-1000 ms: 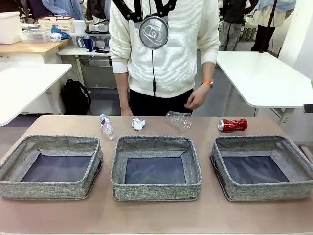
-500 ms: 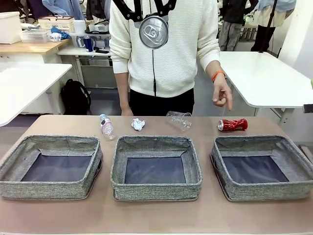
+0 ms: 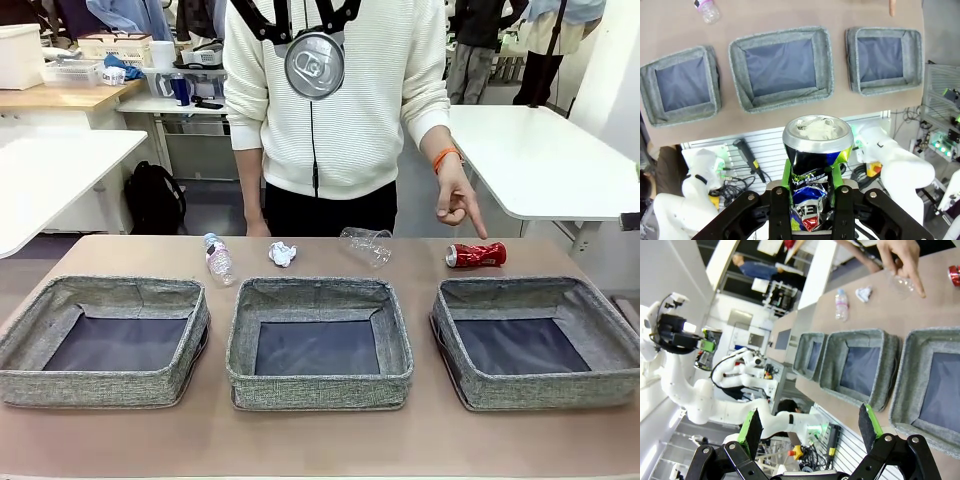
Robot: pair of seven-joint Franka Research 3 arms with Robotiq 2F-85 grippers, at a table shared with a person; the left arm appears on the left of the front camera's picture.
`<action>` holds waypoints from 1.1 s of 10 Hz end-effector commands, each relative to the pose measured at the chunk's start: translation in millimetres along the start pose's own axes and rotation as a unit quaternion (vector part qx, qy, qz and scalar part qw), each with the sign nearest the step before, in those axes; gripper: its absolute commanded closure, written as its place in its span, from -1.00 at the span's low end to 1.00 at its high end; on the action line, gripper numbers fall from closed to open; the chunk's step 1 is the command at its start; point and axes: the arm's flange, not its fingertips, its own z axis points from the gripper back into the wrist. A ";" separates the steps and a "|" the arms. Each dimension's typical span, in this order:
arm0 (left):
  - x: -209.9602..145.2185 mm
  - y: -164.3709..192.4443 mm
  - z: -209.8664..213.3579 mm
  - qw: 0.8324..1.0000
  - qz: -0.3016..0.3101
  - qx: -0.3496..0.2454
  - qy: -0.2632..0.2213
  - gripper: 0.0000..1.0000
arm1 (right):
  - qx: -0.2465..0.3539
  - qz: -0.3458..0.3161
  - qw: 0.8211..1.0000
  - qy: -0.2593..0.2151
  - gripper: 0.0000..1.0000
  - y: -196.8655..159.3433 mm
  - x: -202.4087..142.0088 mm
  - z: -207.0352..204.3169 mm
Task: Sort the waste into the appropriate baskets.
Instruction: Place the picked waste into the Fabric basket indicated by the person.
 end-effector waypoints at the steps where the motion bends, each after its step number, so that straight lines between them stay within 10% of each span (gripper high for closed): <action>1: -0.8 4.4 1.9 1.000 -0.008 0.005 -0.004 0.35 | 0.008 -0.001 1.000 -0.004 -1.00 3.8 3.5 0.0; 6: 8.7 -50.7 -64.6 0.995 -0.094 -0.037 -0.008 0.35 | -0.083 0.031 0.996 -0.027 -1.00 -2.5 -34.2 94.2; 11: 7.4 -171.1 -206.4 0.988 -0.127 -0.066 -0.056 0.35 | -0.125 -0.002 0.978 -0.169 -1.00 3.4 -85.0 197.3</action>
